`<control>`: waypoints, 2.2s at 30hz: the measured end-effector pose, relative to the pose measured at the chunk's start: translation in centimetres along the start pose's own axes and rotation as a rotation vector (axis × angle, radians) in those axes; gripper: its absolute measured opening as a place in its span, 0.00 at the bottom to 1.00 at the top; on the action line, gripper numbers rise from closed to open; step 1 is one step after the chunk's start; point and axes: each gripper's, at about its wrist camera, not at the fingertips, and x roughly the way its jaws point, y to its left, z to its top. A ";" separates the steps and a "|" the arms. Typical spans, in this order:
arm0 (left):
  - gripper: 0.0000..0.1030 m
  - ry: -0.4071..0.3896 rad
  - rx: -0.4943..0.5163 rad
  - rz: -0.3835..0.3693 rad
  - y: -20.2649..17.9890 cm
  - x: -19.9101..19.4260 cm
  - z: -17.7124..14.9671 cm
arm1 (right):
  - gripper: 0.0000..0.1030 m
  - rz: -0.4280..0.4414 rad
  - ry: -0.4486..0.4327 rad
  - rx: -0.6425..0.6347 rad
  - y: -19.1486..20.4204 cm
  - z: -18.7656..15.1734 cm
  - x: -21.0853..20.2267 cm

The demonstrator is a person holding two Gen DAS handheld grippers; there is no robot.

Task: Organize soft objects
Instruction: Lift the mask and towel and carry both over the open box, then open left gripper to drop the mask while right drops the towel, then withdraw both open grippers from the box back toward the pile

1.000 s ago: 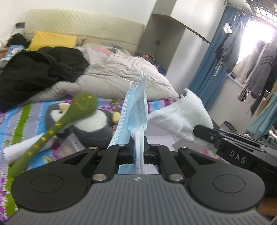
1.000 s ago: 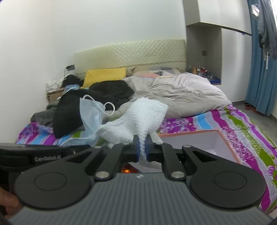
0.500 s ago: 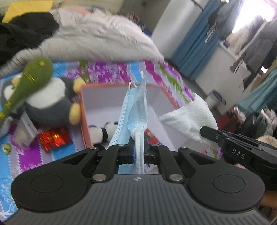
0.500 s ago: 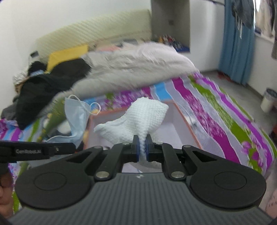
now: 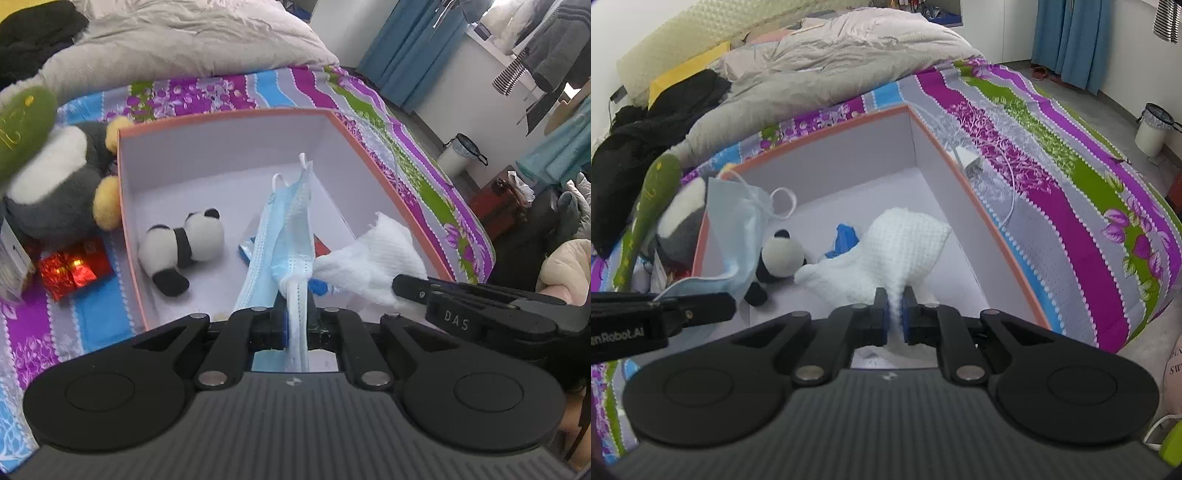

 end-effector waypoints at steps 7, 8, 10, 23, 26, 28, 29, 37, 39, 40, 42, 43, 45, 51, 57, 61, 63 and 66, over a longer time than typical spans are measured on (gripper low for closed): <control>0.17 0.009 -0.022 0.018 0.6 -0.1 -0.4 | 0.33 -0.005 0.028 0.065 -1.0 -0.5 0.9; 0.26 0.010 -0.032 0.013 0.8 -0.2 -0.4 | 0.33 -0.002 0.026 0.065 -1.1 -0.5 0.8; 0.30 -0.004 -0.034 0.007 1.0 -0.9 -0.3 | 0.34 0.003 0.020 0.071 -1.0 -0.5 0.5; 0.32 -0.179 0.022 0.038 1.8 -8.3 -1.7 | 0.34 0.082 -0.164 -0.020 2.2 -0.5 -5.5; 0.32 -0.229 0.028 0.051 2.3 -10.3 -2.6 | 0.34 0.111 -0.213 -0.057 3.6 -1.1 -7.2; 0.32 -0.266 0.041 0.070 2.6 -11.7 -3.4 | 0.34 0.128 -0.249 -0.071 4.5 -1.6 -8.2; 0.32 -0.283 0.053 0.083 2.7 -12.2 -3.8 | 0.34 0.132 -0.272 -0.070 4.8 -2.0 -8.8; 0.32 -0.378 0.062 0.135 4.5 -16.2 -7.6 | 0.34 0.188 -0.374 -0.117 7.5 -4.8 -11.9; 0.32 -0.397 0.044 0.142 5.3 -17.0 -8.5 | 0.34 0.193 -0.379 -0.131 8.2 -5.6 -12.2; 0.32 -0.404 0.036 0.147 5.7 -17.4 -8.9 | 0.34 0.198 -0.382 -0.137 8.5 -5.9 -12.2; 0.32 -0.415 0.017 0.156 6.6 -18.1 -9.9 | 0.34 0.215 -0.389 -0.157 9.3 -6.8 -12.4; 0.32 -0.420 0.010 0.162 6.9 -18.3 -10.3 | 0.34 0.221 -0.390 -0.166 9.7 -7.1 -12.4; 0.32 -0.429 0.004 0.176 7.6 -18.8 -11.2 | 0.34 0.233 -0.387 -0.174 10.5 -7.9 -12.5; 0.32 -0.465 0.010 0.202 9.0 -20.3 -13.7 | 0.34 0.260 -0.393 -0.212 12.3 -9.9 -12.5; 0.32 -0.474 -0.006 0.227 10.4 -20.7 -15.8 | 0.34 0.290 -0.372 -0.245 14.4 -11.9 -12.2; 0.32 -0.471 -0.017 0.237 11.4 -20.5 -17.0 | 0.34 0.307 -0.365 -0.276 15.8 -13.1 -11.8; 0.32 -0.472 -0.026 0.243 12.0 -20.4 -17.6 | 0.34 0.311 -0.358 -0.289 16.6 -13.5 -11.6; 0.32 -0.468 -0.045 0.249 13.1 -20.1 -18.6 | 0.34 0.316 -0.351 -0.311 17.6 -14.3 -11.1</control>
